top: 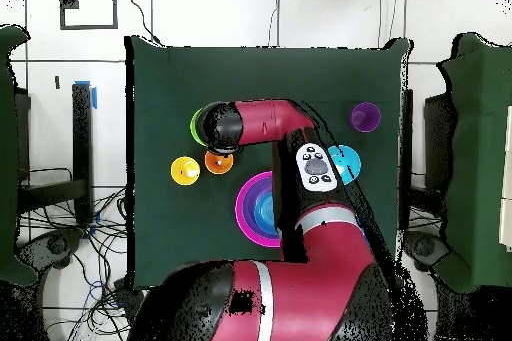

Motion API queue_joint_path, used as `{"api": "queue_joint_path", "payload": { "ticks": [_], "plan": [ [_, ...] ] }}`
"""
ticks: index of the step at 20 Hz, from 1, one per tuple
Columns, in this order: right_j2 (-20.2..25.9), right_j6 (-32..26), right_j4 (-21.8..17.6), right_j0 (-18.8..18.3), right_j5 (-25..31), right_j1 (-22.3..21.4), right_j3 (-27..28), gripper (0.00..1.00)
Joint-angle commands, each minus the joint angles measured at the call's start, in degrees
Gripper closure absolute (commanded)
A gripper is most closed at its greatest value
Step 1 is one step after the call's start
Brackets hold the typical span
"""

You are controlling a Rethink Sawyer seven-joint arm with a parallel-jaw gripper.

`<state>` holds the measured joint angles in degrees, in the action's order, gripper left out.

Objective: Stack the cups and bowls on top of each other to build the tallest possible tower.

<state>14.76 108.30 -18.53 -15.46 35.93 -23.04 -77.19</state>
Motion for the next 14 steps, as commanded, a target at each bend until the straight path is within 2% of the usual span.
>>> {"api": "queue_joint_path", "payload": {
  "ticks": [1, 14],
  "plan": [
    [0.9, 0.9, -2.5, 0.5, -4.2, 1.9, 1.9, 0.00],
    [0.4, 1.0, -2.7, 0.7, -6.2, 3.1, 2.2, 0.00]
  ]
}}
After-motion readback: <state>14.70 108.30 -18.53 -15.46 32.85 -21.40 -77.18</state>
